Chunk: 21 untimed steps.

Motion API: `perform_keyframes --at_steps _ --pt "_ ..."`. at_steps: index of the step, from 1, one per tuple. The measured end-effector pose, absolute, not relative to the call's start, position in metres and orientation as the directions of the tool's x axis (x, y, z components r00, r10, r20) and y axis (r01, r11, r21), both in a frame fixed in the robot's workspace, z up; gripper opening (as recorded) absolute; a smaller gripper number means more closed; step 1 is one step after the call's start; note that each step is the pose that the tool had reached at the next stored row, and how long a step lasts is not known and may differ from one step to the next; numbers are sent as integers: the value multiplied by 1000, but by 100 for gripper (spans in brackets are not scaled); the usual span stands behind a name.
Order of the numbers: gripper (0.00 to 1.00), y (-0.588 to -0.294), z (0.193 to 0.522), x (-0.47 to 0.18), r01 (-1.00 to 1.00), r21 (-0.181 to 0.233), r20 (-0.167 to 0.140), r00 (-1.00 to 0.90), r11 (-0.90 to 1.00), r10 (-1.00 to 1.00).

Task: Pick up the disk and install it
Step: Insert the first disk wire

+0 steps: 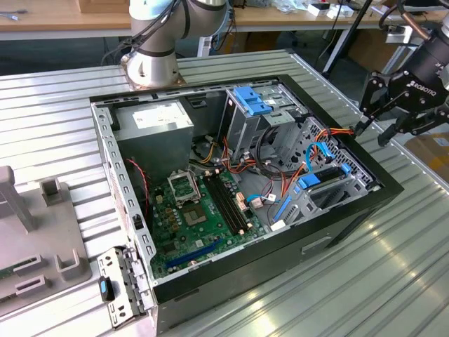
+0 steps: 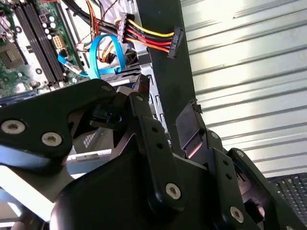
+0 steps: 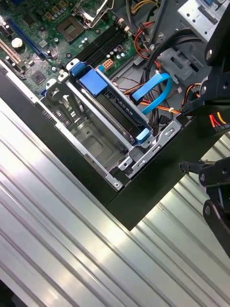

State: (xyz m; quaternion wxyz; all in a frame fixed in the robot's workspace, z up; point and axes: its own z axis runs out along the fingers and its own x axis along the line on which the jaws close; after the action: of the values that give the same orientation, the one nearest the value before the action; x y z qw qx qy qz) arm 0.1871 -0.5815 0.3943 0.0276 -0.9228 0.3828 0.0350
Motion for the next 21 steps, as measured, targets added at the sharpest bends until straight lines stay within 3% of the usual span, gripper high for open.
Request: perform_keyframes --at_steps 6,21 --pt "50 -582 393 187 -556 -26 -86 829 -831 -552" --pt "50 -572 390 187 -471 -26 -86 880 -882 -467"
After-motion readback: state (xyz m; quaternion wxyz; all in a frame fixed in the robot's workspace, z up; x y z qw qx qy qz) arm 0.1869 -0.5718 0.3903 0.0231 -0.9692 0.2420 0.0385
